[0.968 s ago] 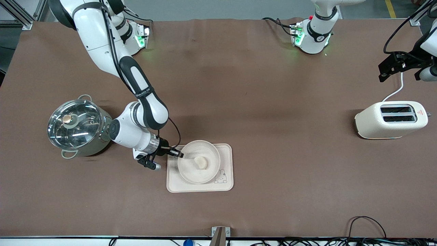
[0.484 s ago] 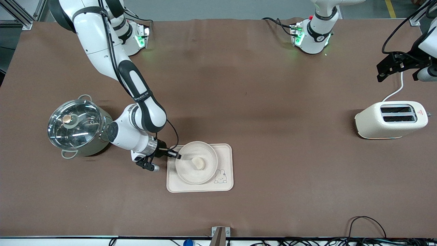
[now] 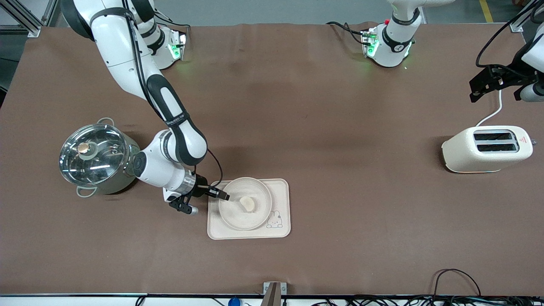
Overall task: Place bun in plate and plate on tray
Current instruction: 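Open the right gripper and release the plate on the tray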
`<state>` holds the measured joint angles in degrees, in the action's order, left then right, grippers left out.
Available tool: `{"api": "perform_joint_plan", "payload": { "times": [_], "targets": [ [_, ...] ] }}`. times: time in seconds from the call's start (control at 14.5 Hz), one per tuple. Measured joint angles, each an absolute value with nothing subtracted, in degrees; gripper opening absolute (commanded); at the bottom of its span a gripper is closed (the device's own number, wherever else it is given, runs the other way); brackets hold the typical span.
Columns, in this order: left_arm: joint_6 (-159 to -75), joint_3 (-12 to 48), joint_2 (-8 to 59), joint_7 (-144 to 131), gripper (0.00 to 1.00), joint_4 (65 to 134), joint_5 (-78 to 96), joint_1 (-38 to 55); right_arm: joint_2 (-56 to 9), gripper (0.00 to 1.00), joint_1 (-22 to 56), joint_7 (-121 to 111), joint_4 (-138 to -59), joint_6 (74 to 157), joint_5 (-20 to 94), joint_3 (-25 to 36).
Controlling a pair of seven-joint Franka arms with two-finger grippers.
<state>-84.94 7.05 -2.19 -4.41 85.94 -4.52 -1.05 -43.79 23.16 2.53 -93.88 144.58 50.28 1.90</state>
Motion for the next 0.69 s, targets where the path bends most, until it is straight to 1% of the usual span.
{"api": "perform_joint_plan", "payload": {
  "times": [0.14,0.28,0.55,0.69],
  "targets": [
    [-85.0,7.05,-2.19,-4.41,1.0,85.74,-4.51,-1.05,-43.79,0.96,23.16,2.53,-93.83,144.52,50.3,1.9],
    [-85.0,7.05,-2.2,-4.41,1.0,85.56,-4.5,-1.03,-43.79,0.99,23.16,2.53,-93.72,144.42,50.3,1.9],
    [-85.0,7.05,-2.2,-4.41,1.0,85.56,-2.92,-1.04,-43.79,1.0,23.04,2.52,-93.62,144.34,50.32,1.94],
    [-84.96,7.05,-2.2,-4.41,1.0,85.56,-2.49,-1.04,-43.54,1.0,22.81,2.52,-93.59,143.04,50.32,2.02]
  ]
}}
